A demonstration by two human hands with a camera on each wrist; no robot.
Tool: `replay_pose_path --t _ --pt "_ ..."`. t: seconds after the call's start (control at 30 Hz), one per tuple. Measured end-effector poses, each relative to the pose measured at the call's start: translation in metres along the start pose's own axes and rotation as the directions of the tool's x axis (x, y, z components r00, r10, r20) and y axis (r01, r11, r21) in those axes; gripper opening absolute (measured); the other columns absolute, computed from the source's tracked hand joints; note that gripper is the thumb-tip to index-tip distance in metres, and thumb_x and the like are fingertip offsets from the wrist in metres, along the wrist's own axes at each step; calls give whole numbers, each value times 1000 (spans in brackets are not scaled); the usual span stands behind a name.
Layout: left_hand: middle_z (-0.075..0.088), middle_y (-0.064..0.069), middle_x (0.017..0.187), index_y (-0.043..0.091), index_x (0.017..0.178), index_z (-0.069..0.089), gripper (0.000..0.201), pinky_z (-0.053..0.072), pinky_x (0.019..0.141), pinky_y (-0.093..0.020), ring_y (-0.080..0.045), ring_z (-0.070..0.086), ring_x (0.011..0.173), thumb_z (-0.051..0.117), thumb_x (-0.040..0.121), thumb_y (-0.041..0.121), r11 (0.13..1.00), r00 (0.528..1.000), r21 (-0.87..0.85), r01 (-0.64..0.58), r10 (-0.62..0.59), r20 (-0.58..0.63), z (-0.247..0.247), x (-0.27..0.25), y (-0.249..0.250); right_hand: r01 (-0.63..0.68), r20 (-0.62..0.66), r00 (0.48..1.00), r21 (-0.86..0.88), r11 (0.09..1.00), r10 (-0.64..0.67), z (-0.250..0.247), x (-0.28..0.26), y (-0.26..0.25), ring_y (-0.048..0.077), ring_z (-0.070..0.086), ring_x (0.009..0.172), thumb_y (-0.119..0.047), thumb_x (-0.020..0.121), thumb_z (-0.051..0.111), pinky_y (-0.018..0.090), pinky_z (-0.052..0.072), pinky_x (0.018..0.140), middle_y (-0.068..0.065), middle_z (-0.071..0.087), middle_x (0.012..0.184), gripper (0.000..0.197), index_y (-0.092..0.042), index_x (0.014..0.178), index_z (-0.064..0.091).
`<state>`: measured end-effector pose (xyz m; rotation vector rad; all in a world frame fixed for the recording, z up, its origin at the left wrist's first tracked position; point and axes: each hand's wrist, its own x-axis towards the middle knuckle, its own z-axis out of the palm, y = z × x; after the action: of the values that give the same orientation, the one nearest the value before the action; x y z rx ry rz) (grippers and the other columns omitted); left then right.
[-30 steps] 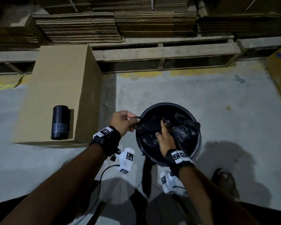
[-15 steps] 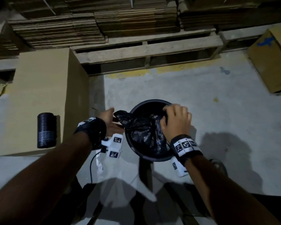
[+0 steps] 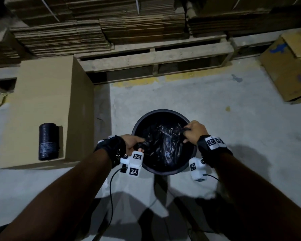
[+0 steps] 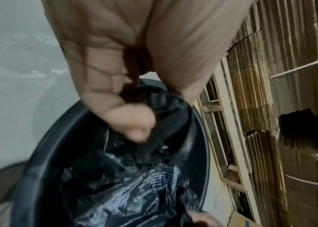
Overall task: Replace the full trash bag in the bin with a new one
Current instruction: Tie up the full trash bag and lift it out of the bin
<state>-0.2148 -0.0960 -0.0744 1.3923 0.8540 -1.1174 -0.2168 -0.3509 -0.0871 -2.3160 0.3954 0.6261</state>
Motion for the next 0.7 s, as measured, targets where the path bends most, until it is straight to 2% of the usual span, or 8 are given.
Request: replay_pose_path --t 0.07,0.2,0.3,0.37,0.4,0.47,0.57,0.7 --pt "52 -8 47 0 79 56 21 40 36 -19 -13 44 33 55 94 15 998 1000 66 12 -10 -28 -2 0 0 -44 -43 998 146 988 51 -5 -4 2 27 72 71 -20 75 68 44 58 78 27 70 91 26 6 69 65" --pt "51 -9 64 2 86 58 18 43 40 -22 -14 46 40 58 93 19 987 999 157 24 -18 -39 -5 1 -8 -67 -18 998 42 997 68 -13 -8 3 21 64 72 -62 66 75 30 48 68 8 70 68 61 -1 64 69" --pt "64 -24 86 -5 103 53 19 61 61 -42 -31 65 69 53 94 11 997 995 -46 61 -58 77 4 -2 -18 -8 -101 995 -69 998 1 -14 -10 7 18 49 58 -33 65 86 25 36 53 -2 51 58 42 -14 57 49" --pt "69 -17 91 -2 108 56 22 61 70 -35 -25 67 78 53 95 17 1000 998 23 -12 11 64 9 1 -21 23 -110 993 -92 995 -33 -13 -11 9 20 54 65 -17 67 84 24 42 57 0 56 71 31 -17 79 55" --pt "70 -8 83 2 102 60 21 58 66 -25 -16 66 71 53 96 20 997 999 59 -40 38 34 12 0 -21 23 -85 996 -122 992 -33 -12 -11 10 24 60 74 -13 71 81 27 50 64 5 62 83 34 -19 96 60" --pt "66 -2 63 5 86 58 20 48 58 -21 -14 58 59 46 97 16 997 997 -2 -78 78 1 14 -2 -22 20 -43 999 -253 967 -31 -11 -12 12 34 66 90 -8 78 73 40 57 80 14 62 109 43 -24 116 62" --pt "49 0 42 10 71 41 27 33 40 -20 -11 40 35 35 97 12 982 997 -184 -36 49 65 18 5 -23 121 -58 986 -399 909 -157 -7 -20 9 33 62 103 -3 82 67 35 52 92 13 58 116 32 -22 108 71" --pt "41 1 42 12 65 41 37 27 35 -20 -9 32 32 47 99 23 901 979 -398 -169 202 40 26 11 -10 266 98 964 -428 864 -248 3 -33 -2 27 63 101 0 78 66 31 50 94 6 63 111 24 -20 86 77"
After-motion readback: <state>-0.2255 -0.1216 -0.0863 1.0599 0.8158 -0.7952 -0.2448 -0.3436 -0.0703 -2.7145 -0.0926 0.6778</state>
